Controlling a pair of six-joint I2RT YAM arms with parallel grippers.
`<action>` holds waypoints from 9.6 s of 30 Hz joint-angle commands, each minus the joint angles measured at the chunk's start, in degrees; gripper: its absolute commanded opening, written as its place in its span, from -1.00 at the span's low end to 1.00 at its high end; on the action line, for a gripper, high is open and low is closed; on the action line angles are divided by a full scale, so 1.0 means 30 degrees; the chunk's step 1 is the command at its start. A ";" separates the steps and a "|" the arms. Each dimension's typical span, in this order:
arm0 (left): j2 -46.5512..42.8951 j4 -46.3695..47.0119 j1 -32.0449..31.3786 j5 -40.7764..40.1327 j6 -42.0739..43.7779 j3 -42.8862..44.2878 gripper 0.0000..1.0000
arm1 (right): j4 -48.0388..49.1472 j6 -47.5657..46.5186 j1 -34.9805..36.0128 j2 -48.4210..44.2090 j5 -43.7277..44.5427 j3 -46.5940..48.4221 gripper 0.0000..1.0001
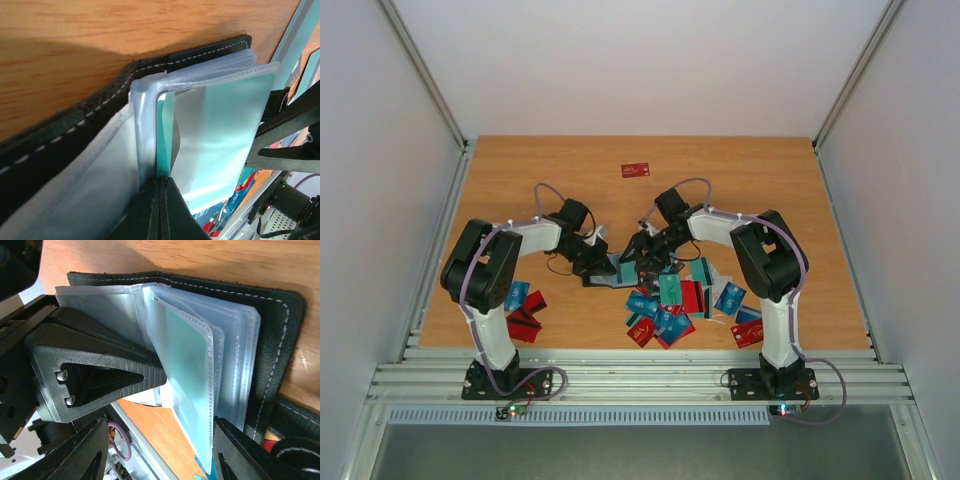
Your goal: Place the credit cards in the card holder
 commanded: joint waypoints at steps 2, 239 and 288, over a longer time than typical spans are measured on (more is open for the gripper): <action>0.0563 0.0596 -0.0195 -0.0732 -0.0180 0.0135 -0.99 | 0.0335 -0.0336 0.0299 0.0033 -0.0702 0.0571 0.15; 0.2862 -0.0013 -1.0192 0.1584 -0.0549 0.6626 -0.78 | -0.9759 0.7615 -0.2425 -1.3557 1.1087 -1.3082 0.15; 0.2940 0.0802 -1.0099 0.1730 -0.1158 0.6284 -0.79 | -1.0165 0.7158 -0.0756 -1.2969 1.2313 -1.2665 -0.56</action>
